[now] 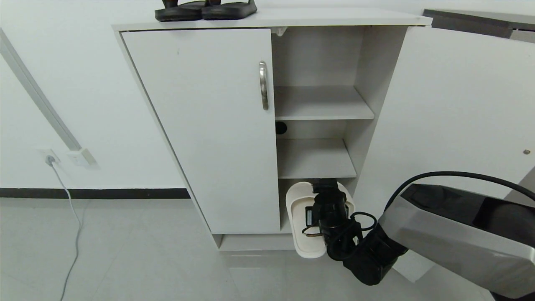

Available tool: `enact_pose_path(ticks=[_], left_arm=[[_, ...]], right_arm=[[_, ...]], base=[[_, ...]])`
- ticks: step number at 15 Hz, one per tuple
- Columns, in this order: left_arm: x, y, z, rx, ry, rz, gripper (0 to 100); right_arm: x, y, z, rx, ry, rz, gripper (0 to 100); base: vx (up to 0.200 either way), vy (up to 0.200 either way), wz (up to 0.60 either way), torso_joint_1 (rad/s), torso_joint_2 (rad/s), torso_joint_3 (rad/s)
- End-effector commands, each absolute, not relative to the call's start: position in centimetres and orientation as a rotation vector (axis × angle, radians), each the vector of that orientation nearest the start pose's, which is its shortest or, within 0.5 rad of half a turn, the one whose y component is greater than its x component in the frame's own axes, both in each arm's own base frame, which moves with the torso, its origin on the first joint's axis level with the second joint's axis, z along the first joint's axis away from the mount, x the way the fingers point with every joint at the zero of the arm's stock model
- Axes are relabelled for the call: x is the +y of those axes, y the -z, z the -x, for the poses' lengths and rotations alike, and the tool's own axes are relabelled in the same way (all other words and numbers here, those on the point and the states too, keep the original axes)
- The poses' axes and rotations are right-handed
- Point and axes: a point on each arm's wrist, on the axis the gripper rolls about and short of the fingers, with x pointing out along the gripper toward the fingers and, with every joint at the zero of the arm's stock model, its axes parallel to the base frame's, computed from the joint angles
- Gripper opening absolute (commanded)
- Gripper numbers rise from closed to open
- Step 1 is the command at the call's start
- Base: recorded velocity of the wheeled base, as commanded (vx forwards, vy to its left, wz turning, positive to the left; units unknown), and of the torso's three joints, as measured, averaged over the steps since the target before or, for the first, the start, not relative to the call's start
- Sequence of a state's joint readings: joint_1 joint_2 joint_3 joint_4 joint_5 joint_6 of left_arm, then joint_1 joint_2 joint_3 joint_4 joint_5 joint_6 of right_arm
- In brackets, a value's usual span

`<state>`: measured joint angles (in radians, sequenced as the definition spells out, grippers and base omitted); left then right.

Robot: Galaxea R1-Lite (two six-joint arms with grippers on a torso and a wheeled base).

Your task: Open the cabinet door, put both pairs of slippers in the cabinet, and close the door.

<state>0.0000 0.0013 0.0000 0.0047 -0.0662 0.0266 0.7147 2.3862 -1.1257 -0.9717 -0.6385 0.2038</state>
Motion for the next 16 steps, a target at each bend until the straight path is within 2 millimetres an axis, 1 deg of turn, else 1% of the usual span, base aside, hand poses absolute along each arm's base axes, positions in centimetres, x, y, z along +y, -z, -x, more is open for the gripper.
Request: enact_pose_path(ticks=[1,2,4,5,7,13,16], left_arm=[[-0.1,-7.5,2.3,0.007,0.066,-0.026,0],[-0.1,-7.5,2.3,0.007,0.066,-0.024,0],[-0.1,-7.5,2.3,0.007,0.066,-0.024,0],[-0.1,-7.5,2.3,0.007,0.066,-0.024,0],[-0.1,-7.5,2.3,0.007,0.066,-0.024,0],[-0.1,-7.5,2.3,0.007,0.066,-0.024,0],[-0.1,-7.5,2.3,0.007,0.066,-0.026,0]], right_arm=[[27.6,-3.8,-34.3,0.218,-0.046,-0.037,0],[27.6,-4.0,-34.3,0.206,-0.041,-0.046,0],[27.6,-4.9,-34.1,0.122,-0.051,-0.085,0],[27.4,-5.1,-34.0,0.082,-0.056,-0.057,0],[27.1,-5.5,-34.2,0.028,-0.051,-0.059,0],[26.9,-5.4,-34.4,0.032,-0.046,-0.054,0],[26.7,-5.4,-34.5,0.032,-0.043,-0.054,0]], base=[[0.000,0.000,0.00,0.002,0.00,-0.198],[0.000,0.000,0.00,0.002,0.00,-0.198],[0.000,0.000,0.00,0.002,0.00,-0.158],[0.000,0.000,0.00,0.000,0.00,0.000],[0.000,0.000,0.00,0.000,0.00,0.000],[0.000,0.000,0.00,0.000,0.00,0.000],[0.200,0.000,0.00,-0.002,0.01,0.002]])
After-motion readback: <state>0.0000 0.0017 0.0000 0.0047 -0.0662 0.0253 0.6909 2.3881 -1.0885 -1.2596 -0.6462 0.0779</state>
